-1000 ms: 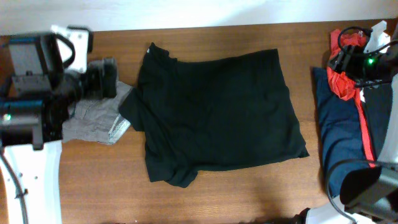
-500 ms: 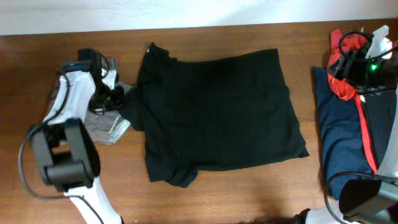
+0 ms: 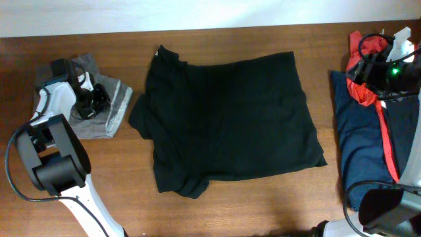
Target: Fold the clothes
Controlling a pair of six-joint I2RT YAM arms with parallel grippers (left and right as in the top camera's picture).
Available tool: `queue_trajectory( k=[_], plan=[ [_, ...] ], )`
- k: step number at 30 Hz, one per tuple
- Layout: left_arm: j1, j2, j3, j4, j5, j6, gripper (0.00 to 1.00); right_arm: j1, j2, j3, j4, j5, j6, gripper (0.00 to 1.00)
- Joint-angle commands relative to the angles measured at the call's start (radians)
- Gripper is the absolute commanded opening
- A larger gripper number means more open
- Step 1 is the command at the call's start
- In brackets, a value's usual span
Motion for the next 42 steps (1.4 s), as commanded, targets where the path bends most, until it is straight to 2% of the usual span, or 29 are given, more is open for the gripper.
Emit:
queue_trajectory(
  k=[1, 4, 6, 8, 9, 12, 16, 19, 22, 26, 28, 29, 31, 32, 34, 36, 39, 42],
  plan=[
    [0.018, 0.083, 0.007, -0.015, 0.059, 0.007, 0.00, 0.005, 0.045, -0.029, 0.013, -0.005, -0.007, 0.66],
    [0.003, 0.057, 0.022, -0.066, 0.092, 0.041, 0.02, 0.006, 0.079, -0.091, 0.023, -0.005, -0.003, 0.66],
    [-0.010, 0.015, 0.022, -0.106, 0.100, 0.049, 0.09, 0.005, 0.095, -0.151, -0.010, 0.032, 0.073, 0.66],
    [-0.027, -0.058, 0.022, -0.148, 0.132, 0.068, 0.18, 0.005, 0.097, -0.209, -0.047, 0.051, 0.073, 0.67],
    [-0.032, -0.092, 0.022, -0.162, 0.133, 0.071, 0.18, 0.005, 0.097, -0.227, -0.051, 0.062, 0.074, 0.67],
    [-0.058, -0.282, 0.022, -0.215, 0.121, 0.105, 0.23, 0.005, 0.097, -0.334, -0.020, 0.105, 0.101, 0.67],
    [-0.086, -0.517, 0.022, -0.320, 0.083, 0.120, 0.35, 0.005, 0.097, -0.483, 0.043, 0.100, 0.126, 0.67],
    [-0.107, -0.609, 0.021, -0.494, 0.044, 0.120, 0.36, 0.005, 0.096, -0.574, 0.045, 0.100, 0.114, 0.68],
    [-0.144, -0.622, 0.005, -0.689, -0.045, 0.120, 0.35, 0.006, 0.096, -0.680, 0.106, 0.100, 0.116, 0.68],
    [-0.186, -0.623, -0.090, -0.719, -0.043, 0.119, 0.35, 0.006, 0.096, -0.826, 0.241, 0.084, 0.158, 0.68],
    [-0.233, -0.624, -0.241, -0.686, -0.033, 0.081, 0.35, 0.005, 0.096, -0.937, 0.408, 0.049, 0.218, 0.68],
    [-0.246, -0.624, -0.268, -0.677, -0.033, 0.081, 0.35, 0.005, 0.096, -0.945, 0.428, 0.043, 0.224, 0.67],
    [-0.280, -0.626, -0.322, -0.648, -0.033, 0.080, 0.35, 0.005, 0.096, -0.946, 0.469, 0.037, 0.223, 0.59],
    [-0.298, -0.630, -0.346, -0.631, -0.033, 0.074, 0.35, 0.005, 0.095, -0.946, 0.481, 0.025, 0.223, 0.47],
    [-0.358, -0.636, -0.400, -0.594, -0.034, 0.070, 0.35, 0.005, 0.092, -0.940, 0.494, -0.031, 0.221, 0.17],
    [-0.412, -0.637, -0.432, -0.569, -0.034, 0.070, 0.35, 0.005, 0.078, -0.926, 0.486, -0.054, 0.202, 0.06],
    [-0.518, -0.637, -0.473, -0.529, -0.045, 0.068, 0.35, 0.005, 0.027, -0.882, 0.434, -0.057, 0.138, 0.04],
    [-0.636, -0.637, -0.513, -0.475, -0.053, 0.008, 0.35, 0.005, -0.051, -0.820, 0.365, -0.057, 0.113, 0.04]
  ],
)
